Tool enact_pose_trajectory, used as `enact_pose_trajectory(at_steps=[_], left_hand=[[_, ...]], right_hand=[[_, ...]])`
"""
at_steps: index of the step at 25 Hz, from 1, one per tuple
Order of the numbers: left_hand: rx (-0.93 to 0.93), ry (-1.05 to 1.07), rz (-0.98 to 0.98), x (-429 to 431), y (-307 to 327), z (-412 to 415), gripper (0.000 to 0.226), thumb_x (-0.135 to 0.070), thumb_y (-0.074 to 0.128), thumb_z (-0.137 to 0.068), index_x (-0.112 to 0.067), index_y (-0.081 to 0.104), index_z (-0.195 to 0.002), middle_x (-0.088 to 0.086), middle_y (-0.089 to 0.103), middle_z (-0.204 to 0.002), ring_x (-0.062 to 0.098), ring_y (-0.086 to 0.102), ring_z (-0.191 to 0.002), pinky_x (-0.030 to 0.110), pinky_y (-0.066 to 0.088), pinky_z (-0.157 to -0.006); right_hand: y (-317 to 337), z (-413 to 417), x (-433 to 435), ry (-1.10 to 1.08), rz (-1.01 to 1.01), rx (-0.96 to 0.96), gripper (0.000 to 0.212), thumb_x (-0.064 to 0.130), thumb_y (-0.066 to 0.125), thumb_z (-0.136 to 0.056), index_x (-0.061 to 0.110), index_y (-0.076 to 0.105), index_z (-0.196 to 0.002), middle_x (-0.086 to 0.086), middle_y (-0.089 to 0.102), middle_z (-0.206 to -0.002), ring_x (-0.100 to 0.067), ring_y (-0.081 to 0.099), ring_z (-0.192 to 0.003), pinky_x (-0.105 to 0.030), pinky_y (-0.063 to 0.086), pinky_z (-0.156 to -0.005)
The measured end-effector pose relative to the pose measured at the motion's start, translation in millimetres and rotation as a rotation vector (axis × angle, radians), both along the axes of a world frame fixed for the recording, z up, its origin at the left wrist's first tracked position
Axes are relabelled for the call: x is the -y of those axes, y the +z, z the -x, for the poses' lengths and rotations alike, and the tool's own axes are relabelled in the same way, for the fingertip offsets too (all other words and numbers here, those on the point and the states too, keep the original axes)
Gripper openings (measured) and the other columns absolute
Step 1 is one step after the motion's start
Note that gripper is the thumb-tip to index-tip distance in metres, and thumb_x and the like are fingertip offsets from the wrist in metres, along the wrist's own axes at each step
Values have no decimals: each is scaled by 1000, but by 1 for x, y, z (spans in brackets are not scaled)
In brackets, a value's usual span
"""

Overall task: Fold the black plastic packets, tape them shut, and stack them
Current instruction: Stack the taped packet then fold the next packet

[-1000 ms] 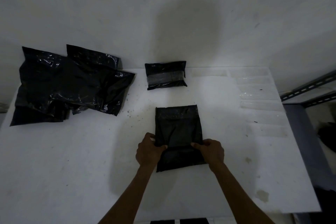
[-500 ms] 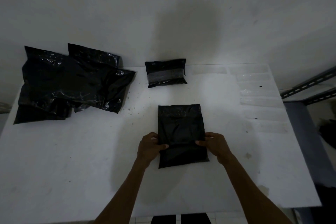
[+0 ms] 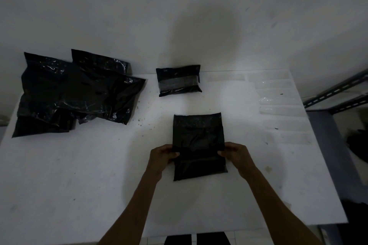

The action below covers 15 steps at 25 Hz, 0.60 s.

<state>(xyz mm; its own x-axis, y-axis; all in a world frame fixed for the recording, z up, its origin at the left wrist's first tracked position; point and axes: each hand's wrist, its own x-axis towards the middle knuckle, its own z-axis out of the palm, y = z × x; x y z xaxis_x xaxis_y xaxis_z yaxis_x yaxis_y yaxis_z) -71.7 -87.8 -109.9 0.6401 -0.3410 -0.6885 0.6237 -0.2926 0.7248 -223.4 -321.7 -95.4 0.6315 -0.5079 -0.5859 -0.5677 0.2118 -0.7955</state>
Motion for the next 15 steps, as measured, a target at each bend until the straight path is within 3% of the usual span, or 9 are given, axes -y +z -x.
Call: enact_pose_trajectory(at_steps=[3, 7, 9, 12, 15], left_hand=[[3, 6, 35, -8, -3, 3, 23, 3, 74, -79, -1, 75, -102, 13, 75, -101, 26, 71, -96, 30, 58, -81], [105, -69, 103, -18, -5, 11, 18, 7, 70, -81, 2, 74, -99, 8, 73, -110, 23, 68, -105, 26, 57, -85], [158, -133, 117, -19, -3, 14, 25, 6, 70, -82, 2, 73, -107, 10, 72, -115, 22, 67, -107, 29, 55, -90], [100, -88, 152, -12, 9, 14, 29, -4, 70, -86, -5, 71, -115, 8, 73, -110, 22, 69, -104, 31, 56, -87], [48, 42, 143, 0, 20, 14, 24, -18, 73, -87, -13, 72, -111, 3, 75, -105, 19, 70, -99, 31, 57, -85]], right_hand=[[4, 8, 6, -13, -6, 35, 24, -4, 73, -79, 16, 77, -92, -1, 76, -97, -11, 70, -91, -15, 52, -71], [5, 23, 11, 11, 51, 46, 28, -10, 62, -86, 15, 75, -87, 4, 72, -100, 0, 67, -86, -13, 51, -73], [6, 27, 12, 48, 75, 64, 30, -10, 64, -84, 16, 75, -91, 2, 73, -103, -3, 68, -88, -14, 52, -75], [14, 24, 14, 137, 59, 101, 33, 1, 74, -81, 23, 73, -105, 8, 74, -103, -4, 69, -93, -15, 53, -75], [18, 16, 14, 73, 73, 117, 18, 14, 76, -84, 22, 75, -100, 11, 75, -96, 1, 69, -90, -11, 52, -73]])
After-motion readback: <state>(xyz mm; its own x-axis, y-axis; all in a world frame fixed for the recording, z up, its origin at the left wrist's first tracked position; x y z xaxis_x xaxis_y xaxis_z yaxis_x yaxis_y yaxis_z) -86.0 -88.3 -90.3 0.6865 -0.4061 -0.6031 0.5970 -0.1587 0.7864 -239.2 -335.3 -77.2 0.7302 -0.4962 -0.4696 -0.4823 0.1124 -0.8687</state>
